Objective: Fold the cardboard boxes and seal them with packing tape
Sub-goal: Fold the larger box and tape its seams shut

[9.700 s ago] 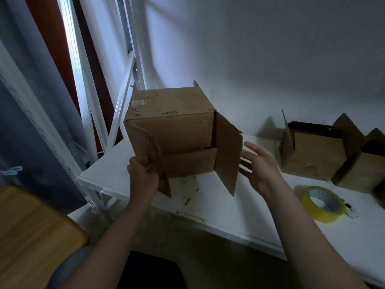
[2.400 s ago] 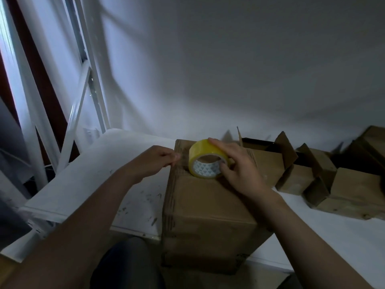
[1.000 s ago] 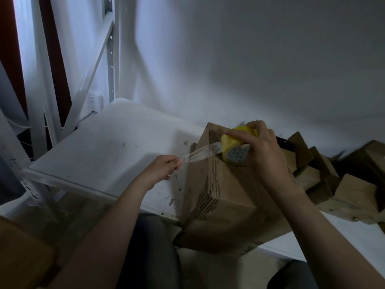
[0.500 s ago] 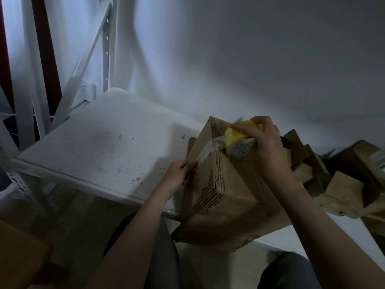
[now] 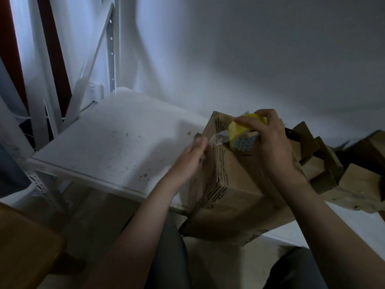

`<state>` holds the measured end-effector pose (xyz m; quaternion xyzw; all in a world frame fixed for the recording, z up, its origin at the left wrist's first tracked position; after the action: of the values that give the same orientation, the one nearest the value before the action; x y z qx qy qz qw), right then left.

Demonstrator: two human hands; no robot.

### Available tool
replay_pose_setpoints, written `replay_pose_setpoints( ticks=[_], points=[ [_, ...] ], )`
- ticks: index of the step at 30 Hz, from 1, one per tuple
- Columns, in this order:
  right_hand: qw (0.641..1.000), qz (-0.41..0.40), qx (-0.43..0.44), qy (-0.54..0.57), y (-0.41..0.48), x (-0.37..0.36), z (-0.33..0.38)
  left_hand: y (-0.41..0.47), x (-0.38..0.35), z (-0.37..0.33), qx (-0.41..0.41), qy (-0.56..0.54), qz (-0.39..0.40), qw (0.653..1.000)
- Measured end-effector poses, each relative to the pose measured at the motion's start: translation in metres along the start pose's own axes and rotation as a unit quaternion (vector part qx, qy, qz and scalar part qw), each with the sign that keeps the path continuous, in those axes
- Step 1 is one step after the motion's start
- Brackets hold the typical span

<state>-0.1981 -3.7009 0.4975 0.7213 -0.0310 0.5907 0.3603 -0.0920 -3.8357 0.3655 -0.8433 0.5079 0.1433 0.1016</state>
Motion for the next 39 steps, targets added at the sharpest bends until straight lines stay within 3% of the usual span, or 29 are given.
replay_pose_setpoints(
  ticks=[2,4,7,10,16,29,34,39],
  points=[
    [1.0,-0.005,0.009,0.003,-0.001,0.0,-0.001,-0.009,-0.024,0.003,0.032,0.02,0.059,0.998],
    [1.0,-0.008,0.014,0.005,-0.003,-0.001,-0.003,-0.01,-0.03,0.009,0.049,0.023,0.065,0.996],
    [1.0,-0.006,0.023,0.003,-0.004,-0.003,-0.007,-0.008,-0.03,-0.003,0.012,0.02,0.065,0.998],
    [0.996,0.005,0.026,0.09,-0.001,-0.005,-0.018,0.002,-0.033,-0.027,-0.036,0.098,0.073,0.992],
    [0.968,0.046,0.052,0.243,0.002,-0.006,-0.045,0.026,-0.026,-0.047,-0.057,0.224,0.1,0.968],
    [0.961,0.092,0.1,0.24,0.005,0.001,-0.097,0.035,-0.018,-0.047,-0.036,0.277,0.111,0.954],
    [0.931,0.122,0.108,0.327,-0.004,-0.004,-0.117,0.037,-0.019,-0.05,-0.024,0.28,0.124,0.952],
    [0.901,0.109,0.038,0.419,-0.017,-0.014,-0.125,0.045,-0.015,-0.05,-0.009,0.263,0.151,0.953]
  ],
)
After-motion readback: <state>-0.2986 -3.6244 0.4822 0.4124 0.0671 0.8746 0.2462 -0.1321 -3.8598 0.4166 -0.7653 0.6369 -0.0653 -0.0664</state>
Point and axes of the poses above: each hand's wrist, its own y-axis towards the middle knuckle, its own x-axis out of the back of the hand, z = x × y, the point moved 4 cm from there along y, towards the middle knuckle, and after that the axes turned 12 degrees about -y, right-handed, at the moved point
